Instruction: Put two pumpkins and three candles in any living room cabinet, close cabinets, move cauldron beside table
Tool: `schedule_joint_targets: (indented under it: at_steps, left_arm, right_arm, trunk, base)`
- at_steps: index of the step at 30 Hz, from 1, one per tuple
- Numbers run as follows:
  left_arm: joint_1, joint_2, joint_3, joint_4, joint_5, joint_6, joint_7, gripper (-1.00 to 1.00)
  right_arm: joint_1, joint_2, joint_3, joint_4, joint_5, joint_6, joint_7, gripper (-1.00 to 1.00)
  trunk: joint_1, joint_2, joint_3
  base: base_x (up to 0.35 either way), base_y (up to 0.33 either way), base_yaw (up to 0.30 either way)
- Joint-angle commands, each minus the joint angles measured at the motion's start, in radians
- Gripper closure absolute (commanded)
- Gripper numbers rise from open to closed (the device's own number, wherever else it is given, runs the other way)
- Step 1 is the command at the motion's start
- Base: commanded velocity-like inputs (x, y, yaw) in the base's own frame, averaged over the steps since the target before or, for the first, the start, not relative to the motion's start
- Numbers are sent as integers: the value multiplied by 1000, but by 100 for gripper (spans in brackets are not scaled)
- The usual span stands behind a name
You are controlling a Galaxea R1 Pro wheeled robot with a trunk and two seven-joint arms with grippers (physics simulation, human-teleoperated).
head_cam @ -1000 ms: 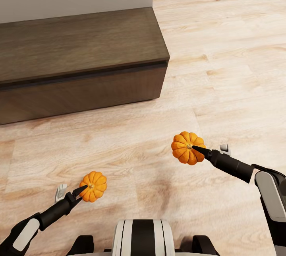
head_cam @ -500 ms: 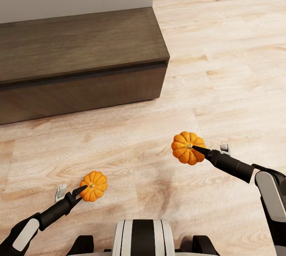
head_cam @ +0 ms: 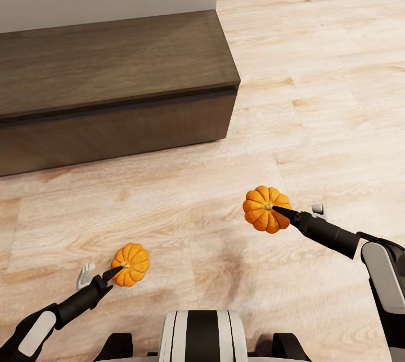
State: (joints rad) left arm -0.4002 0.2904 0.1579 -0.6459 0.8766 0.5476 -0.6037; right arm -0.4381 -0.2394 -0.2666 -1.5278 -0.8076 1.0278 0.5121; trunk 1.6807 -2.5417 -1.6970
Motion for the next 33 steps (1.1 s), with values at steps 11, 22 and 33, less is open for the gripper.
schedule_joint_targets:
  at_steps: [11,22,33]
  left_arm:
    - [0,-1,2,2,-6,-1,7,-100]
    - [0,-2,2,2,-7,-1,6,-100]
    - [0,-1,2,-1,-7,-3,5,100]
  right_arm:
    - [-1,-1,-2,0,5,5,9,100]
    - [-1,-2,-3,0,5,5,47,100]
    - [-1,-3,-3,1,5,5,55,100]
  trunk:
    - [0,0,0]
    - [0,0,0]
    - [0,0,0]
  base:
    - [0,0,0]
    - [0,-67,0]
    - [0,-3,0]
